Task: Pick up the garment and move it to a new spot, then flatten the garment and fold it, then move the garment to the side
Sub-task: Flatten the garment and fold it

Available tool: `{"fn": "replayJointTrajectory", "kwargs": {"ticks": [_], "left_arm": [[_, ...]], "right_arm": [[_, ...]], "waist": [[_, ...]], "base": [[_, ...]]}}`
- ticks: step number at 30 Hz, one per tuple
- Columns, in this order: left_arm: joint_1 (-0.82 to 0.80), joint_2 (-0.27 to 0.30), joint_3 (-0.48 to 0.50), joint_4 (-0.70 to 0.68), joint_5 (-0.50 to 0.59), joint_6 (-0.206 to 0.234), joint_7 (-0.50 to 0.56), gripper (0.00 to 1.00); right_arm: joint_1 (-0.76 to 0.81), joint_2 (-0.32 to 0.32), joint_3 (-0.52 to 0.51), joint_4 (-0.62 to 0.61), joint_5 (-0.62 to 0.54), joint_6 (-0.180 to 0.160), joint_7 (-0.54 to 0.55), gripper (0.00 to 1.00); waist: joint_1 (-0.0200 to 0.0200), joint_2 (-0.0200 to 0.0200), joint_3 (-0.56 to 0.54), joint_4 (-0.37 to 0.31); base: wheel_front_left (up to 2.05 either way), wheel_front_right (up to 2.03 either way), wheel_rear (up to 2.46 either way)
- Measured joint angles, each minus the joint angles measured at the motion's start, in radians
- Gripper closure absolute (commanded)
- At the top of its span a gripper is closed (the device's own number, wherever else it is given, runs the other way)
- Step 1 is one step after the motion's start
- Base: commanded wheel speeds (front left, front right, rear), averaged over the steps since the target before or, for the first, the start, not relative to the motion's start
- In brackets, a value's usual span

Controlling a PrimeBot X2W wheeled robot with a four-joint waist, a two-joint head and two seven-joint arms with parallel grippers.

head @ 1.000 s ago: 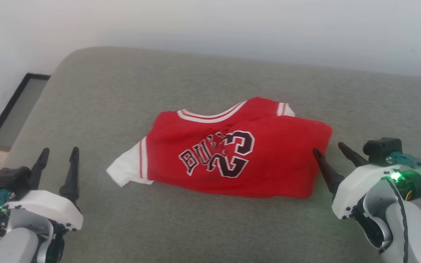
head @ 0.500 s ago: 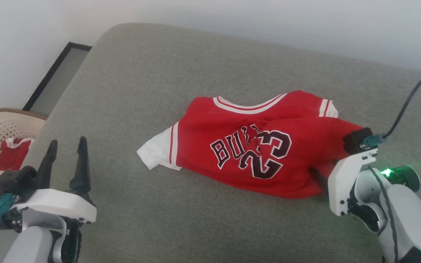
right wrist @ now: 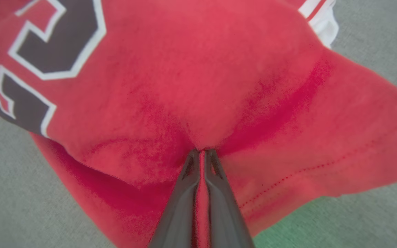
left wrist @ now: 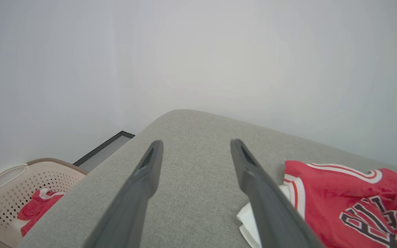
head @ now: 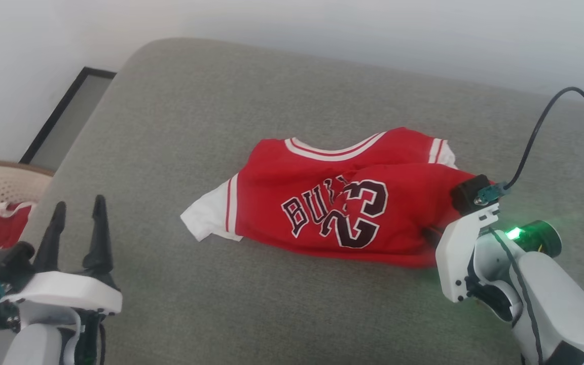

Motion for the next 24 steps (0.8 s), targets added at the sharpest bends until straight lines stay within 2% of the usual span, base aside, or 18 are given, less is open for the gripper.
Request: {"fn": "replayJointTrajectory", "kwargs": {"ticks": [10,15,18,23,24], "left_arm": [[0.038,-0.017,0.085,0.014,0.057,-0.041,0.0,0.0],[0.039,-0.03,0.105,0.018,0.073,-0.054,0.0,0.0],[0.039,-0.036,0.107,0.023,0.085,-0.062,0.0,0.0],[0.029,-0.047,0.106,0.034,0.099,-0.072,0.0,0.0],[0.028,-0.049,0.106,0.037,0.101,-0.075,0.0,0.0]], "right_arm": [[0.135,-0.048,0.08,-0.27,0.085,0.0,0.108,1.0],[0.238,-0.049,0.101,-0.397,0.113,0.0,0.17,1.0],[0.287,-0.035,0.116,-0.425,0.123,0.0,0.195,1.0],[0.329,-0.004,0.127,-0.394,0.119,0.0,0.208,1.0],[0.329,-0.002,0.129,-0.385,0.118,0.0,0.209,0.64]], "waist": [[-0.0001,0.0,-0.042,-0.061],[-0.0001,0.0,-0.051,-0.081],[0.0,0.0,-0.046,-0.084],[0.0,0.0,-0.034,-0.078],[0.0,0.0,-0.032,-0.076]], "base": [[0.0,0.0,0.0],[0.0,0.0,0.0],[0.0,0.0,0.0],[0.0,0.0,0.0],[0.0,0.0,0.0]]}}
